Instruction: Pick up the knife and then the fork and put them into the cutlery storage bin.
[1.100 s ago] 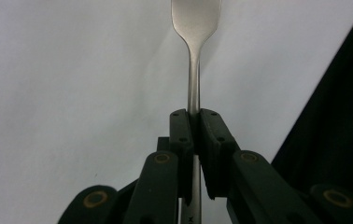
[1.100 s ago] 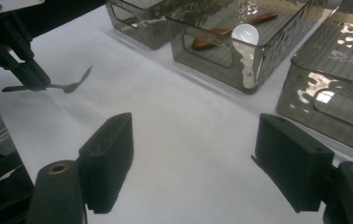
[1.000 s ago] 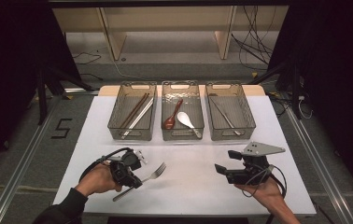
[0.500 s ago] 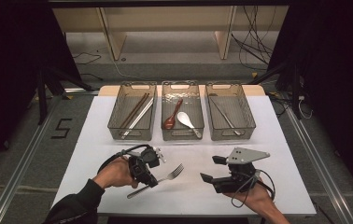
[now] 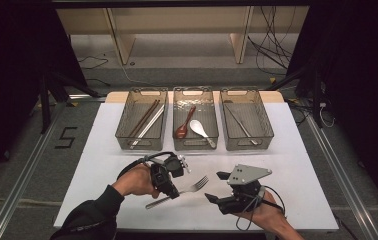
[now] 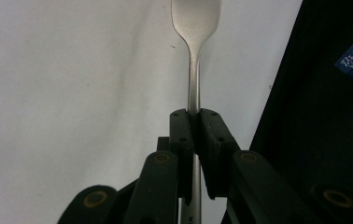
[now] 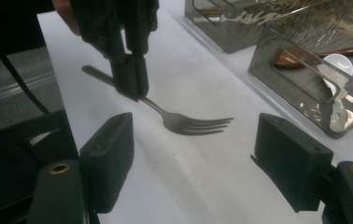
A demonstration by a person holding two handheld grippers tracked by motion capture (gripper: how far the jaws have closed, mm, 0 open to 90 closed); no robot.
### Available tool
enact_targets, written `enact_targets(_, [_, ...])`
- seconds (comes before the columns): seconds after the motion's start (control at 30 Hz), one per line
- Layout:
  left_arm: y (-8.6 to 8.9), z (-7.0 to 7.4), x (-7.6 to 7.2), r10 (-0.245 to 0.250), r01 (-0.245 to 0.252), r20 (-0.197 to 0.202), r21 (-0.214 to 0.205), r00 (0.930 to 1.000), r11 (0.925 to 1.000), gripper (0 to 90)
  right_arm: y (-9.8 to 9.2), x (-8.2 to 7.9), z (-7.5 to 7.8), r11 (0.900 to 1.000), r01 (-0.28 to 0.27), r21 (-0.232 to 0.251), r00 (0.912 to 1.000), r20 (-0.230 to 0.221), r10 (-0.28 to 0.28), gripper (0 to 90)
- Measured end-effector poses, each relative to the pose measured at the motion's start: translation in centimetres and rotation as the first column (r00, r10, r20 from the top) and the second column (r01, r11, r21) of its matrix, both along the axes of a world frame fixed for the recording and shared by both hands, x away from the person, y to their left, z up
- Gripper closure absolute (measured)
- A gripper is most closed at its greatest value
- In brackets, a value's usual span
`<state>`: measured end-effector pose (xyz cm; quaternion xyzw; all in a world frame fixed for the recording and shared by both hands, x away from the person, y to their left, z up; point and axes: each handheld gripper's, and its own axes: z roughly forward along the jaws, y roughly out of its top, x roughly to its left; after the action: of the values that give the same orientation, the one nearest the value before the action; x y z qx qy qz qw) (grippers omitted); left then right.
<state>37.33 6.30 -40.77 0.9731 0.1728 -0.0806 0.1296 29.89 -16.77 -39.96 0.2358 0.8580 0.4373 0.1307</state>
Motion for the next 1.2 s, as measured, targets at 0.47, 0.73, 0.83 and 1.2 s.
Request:
enact_targets(0.47, [-1.0, 0.3, 0.1, -0.032, 0.032, -0.003, 0.027, 0.9995, 0.9991, 83.5, 2.6, -0.4, -1.2, 0.9845, -0.070, -0.161, 0.9920, 0.093, 0.085, 31.5])
enact_targets(0.73, [-1.5, 0.4, 0.0, -0.050, 0.050, -0.006, 0.030, 0.9987, 0.9983, 83.5, 4.5, -0.8, -2.1, 0.9568, -0.123, -0.263, 0.9734, 0.156, 0.168, 35.1])
enact_targets(0.83, [-1.8, 0.6, -0.2, -0.055, 0.055, -0.008, 0.023, 0.9985, 0.9982, 83.5, 5.1, -0.8, -2.5, 0.9468, -0.136, -0.292, 0.9661, 0.173, 0.192, 37.7])
enact_targets(1.2, [-2.2, 0.8, -0.5, -0.092, 0.092, -0.019, 0.030, 0.9956, 0.9953, 83.4, 6.4, -0.9, -3.4, 0.8905, -0.180, -0.418, 0.9256, 0.235, 0.297, 55.3])
